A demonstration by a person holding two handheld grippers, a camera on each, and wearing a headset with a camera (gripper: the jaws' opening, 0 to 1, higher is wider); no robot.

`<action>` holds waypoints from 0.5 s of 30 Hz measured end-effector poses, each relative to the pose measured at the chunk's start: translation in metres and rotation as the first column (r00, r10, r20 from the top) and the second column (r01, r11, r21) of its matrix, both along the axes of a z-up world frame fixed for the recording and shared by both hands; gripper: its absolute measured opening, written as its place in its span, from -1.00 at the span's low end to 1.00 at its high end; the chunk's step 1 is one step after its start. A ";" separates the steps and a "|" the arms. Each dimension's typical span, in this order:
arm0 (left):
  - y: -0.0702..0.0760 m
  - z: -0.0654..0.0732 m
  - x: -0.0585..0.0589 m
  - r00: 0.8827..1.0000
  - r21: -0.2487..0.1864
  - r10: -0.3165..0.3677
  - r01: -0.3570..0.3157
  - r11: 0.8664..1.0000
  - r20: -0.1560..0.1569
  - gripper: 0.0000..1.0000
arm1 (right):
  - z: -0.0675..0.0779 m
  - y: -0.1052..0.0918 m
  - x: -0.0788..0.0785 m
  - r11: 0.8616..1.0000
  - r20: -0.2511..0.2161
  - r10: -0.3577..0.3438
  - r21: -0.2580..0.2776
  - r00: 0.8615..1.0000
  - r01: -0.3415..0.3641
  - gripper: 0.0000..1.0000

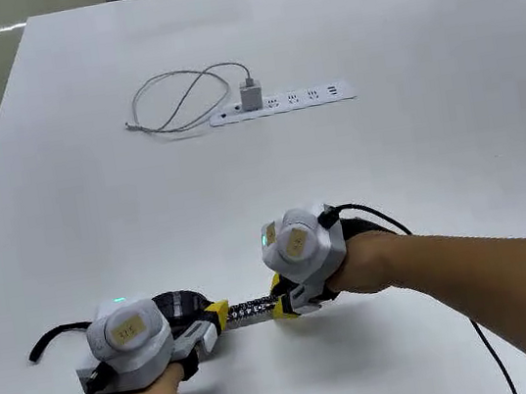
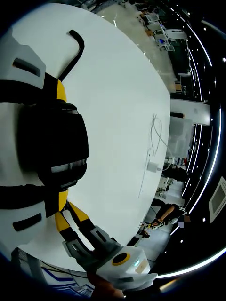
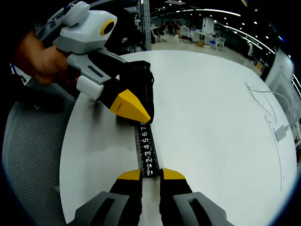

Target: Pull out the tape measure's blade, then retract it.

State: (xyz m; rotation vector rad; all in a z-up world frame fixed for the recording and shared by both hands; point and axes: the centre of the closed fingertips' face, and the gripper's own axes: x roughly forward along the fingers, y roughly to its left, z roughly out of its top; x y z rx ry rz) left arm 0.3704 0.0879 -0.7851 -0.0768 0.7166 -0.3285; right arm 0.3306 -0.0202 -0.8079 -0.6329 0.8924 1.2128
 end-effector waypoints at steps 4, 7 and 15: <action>0.000 0.000 0.000 1.000 -0.004 -0.002 0.002 1.000 -0.002 0.31 | 0.000 0.001 0.000 1.000 0.001 0.003 0.000 1.000 -0.003 -0.81; 0.000 0.000 -0.001 1.000 -0.006 -0.004 0.004 1.000 -0.003 0.31 | 0.000 0.001 0.000 1.000 0.002 0.003 0.002 1.000 -0.003 -0.81; 0.000 0.000 -0.001 1.000 -0.018 -0.012 0.012 1.000 -0.015 0.30 | 0.000 0.003 0.000 1.000 -0.001 0.005 0.008 1.000 -0.005 -0.81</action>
